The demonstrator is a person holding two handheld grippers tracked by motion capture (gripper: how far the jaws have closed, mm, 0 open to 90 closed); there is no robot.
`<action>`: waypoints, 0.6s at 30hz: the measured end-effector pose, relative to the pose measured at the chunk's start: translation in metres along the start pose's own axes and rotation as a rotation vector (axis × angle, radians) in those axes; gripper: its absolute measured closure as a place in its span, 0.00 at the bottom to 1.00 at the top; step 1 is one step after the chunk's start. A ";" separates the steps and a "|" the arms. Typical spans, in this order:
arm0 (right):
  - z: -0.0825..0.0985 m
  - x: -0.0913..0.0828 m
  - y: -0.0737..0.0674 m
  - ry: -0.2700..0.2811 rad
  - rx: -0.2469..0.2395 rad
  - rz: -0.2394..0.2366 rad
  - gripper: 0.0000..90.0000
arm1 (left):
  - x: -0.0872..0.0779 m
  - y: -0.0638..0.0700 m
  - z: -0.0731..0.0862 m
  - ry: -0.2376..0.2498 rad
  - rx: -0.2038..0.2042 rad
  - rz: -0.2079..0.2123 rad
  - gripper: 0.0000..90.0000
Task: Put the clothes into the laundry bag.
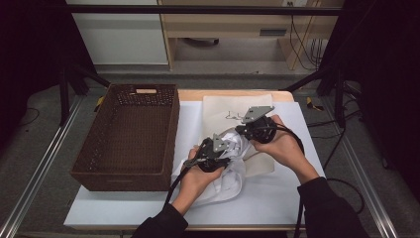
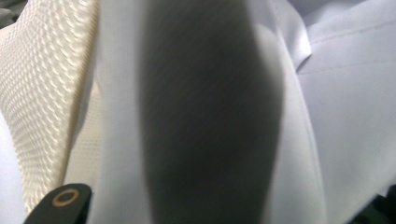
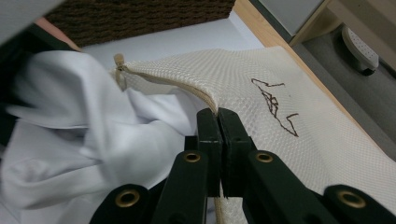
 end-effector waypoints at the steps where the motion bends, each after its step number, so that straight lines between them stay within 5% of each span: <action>1: -0.001 0.000 -0.001 0.001 -0.003 -0.003 0.99 | 0.001 -0.002 0.000 0.002 -0.004 -0.005 0.67; 18: -0.004 0.002 -0.019 -0.003 -0.033 -0.033 0.99 | 0.017 -0.018 0.003 0.045 -0.089 -0.042 0.66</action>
Point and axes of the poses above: each handheld gripper's, and its own axes: x roughly forward along the jaws, z roughly out of its underside, y roughly to its right, the point moved 10 cm from there along x, roughly forward along the jaws, and after that the axes turned 5 degrees about z, right-handed, at the moved point
